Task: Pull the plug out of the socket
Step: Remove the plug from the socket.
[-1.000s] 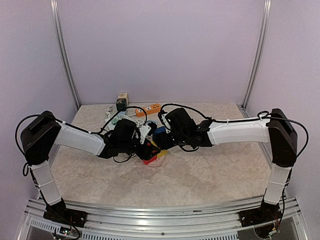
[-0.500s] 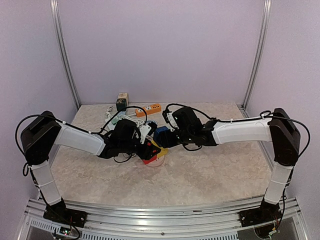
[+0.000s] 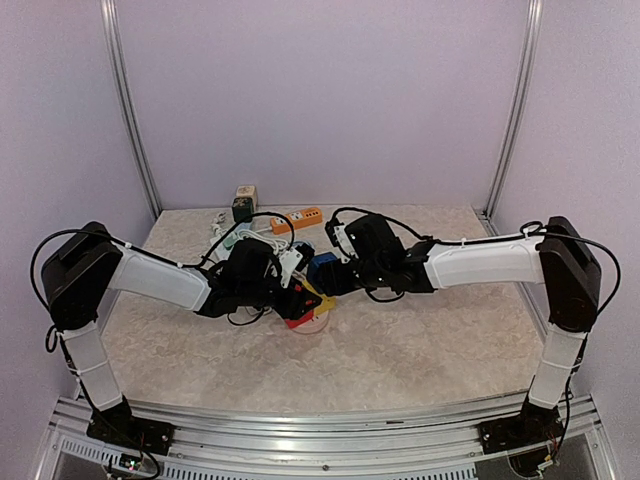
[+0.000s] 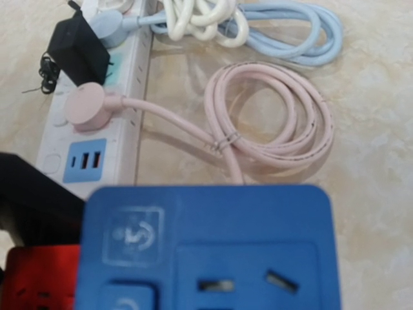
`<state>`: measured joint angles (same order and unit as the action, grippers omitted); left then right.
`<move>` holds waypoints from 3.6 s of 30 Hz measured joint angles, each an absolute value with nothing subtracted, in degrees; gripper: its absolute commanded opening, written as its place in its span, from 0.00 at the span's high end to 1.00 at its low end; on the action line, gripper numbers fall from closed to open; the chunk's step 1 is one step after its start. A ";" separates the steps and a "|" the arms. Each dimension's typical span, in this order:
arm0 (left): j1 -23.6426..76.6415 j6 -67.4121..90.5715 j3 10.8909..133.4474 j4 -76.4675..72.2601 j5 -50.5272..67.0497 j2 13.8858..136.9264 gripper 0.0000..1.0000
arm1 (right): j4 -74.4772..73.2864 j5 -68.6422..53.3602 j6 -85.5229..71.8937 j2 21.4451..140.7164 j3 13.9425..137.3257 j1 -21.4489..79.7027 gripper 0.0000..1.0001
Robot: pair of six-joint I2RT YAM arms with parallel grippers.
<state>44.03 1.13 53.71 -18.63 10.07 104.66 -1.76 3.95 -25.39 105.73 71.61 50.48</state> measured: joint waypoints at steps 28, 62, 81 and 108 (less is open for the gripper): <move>44.25 1.43 53.71 -18.96 11.79 104.95 0.77 | -11.38 14.72 -22.79 106.72 77.06 55.02 1.00; 45.10 1.80 54.37 -18.83 9.80 105.41 0.78 | -8.64 4.56 -24.73 105.21 74.19 50.68 1.00; 45.60 1.91 55.11 -17.76 11.16 105.43 0.79 | -17.80 16.43 -21.69 106.41 79.88 55.81 1.00; 46.15 2.48 55.13 -17.56 9.13 105.54 0.81 | -10.41 3.20 -24.18 104.20 74.06 50.00 1.00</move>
<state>46.15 2.48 55.13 -17.56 9.13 105.54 -10.41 3.20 -24.18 104.20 74.06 50.00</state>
